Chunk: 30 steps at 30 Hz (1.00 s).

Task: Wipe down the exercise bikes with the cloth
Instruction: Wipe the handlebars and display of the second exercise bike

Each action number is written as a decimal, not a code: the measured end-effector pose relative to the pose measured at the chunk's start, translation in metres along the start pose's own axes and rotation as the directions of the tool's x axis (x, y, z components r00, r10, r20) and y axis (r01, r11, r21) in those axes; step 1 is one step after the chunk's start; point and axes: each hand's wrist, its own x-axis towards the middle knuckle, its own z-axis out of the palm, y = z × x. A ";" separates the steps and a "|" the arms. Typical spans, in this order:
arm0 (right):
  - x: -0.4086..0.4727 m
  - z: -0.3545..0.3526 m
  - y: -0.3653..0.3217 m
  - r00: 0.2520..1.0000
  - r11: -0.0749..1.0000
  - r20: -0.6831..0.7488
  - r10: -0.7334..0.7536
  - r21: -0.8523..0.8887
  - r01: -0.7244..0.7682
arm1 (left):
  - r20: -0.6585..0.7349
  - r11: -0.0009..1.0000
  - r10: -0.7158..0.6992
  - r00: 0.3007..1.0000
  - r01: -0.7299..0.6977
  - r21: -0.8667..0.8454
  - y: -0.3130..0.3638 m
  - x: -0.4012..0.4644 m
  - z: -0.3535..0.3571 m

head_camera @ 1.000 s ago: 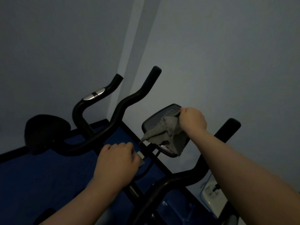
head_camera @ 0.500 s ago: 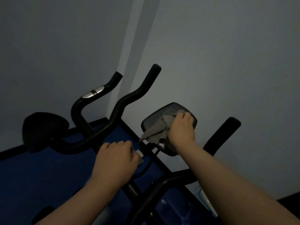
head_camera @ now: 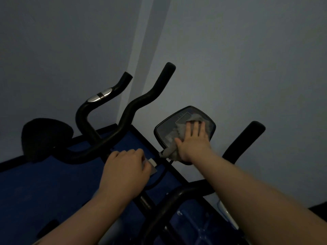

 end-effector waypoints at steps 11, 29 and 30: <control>0.016 -0.005 -0.034 0.981 0.984 -0.097 -0.167 0.047 0.172 | 0.008 1.000 -0.002 1.000 0.002 0.015 0.001 -0.001 -0.003; -0.015 -0.014 -0.049 0.953 0.963 -0.198 -0.228 0.100 0.251 | -0.128 0.958 -0.074 0.989 0.034 -0.286 -0.002 -0.002 -0.004; -0.028 -0.015 -0.051 0.950 0.943 -0.216 -0.228 0.193 0.270 | -0.137 0.919 -0.119 0.983 0.056 -0.390 -0.004 -0.003 -0.005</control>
